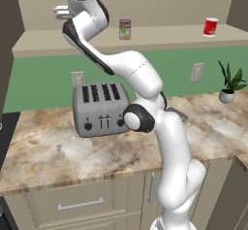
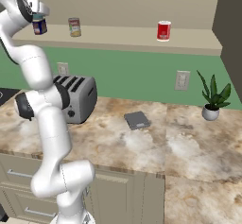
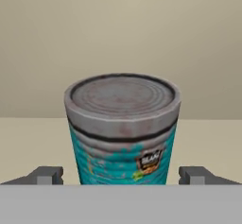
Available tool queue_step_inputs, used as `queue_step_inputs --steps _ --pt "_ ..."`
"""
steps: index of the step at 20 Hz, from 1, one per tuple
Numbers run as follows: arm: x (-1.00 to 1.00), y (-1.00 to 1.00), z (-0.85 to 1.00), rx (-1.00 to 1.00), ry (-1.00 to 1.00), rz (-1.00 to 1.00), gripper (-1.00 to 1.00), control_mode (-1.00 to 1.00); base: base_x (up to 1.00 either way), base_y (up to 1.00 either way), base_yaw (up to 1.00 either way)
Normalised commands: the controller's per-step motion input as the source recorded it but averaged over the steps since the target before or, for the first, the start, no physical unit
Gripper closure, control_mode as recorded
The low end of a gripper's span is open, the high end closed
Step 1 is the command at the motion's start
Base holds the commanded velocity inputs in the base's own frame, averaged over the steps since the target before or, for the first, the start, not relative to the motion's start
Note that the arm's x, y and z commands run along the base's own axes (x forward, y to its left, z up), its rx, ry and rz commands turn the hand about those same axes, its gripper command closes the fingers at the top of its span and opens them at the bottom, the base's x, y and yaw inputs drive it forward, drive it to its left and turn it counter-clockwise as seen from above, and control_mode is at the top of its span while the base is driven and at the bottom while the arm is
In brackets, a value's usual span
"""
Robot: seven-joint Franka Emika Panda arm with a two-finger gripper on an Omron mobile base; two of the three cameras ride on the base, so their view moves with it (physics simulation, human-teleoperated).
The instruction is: Stack two cans on top of the other two cans in the cabinet.
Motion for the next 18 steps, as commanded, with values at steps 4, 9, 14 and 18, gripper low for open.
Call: queue_step_inputs --steps 4,9,14,18 --pt "-0.28 0.00 -0.04 0.00 -0.07 0.00 -1.00 -1.00 0.00 0.00 0.00" --pt "-0.38 0.00 -0.18 0.00 -0.04 -0.08 -1.00 -1.00 0.00 0.00 0.00" --pt "-0.41 -0.06 -0.33 0.00 -0.01 -0.13 -1.00 -1.00 0.00 0.00 0.00" --pt "-0.42 -0.21 -0.41 0.00 -0.01 -0.13 -1.00 -1.00 0.00 0.00 0.00"
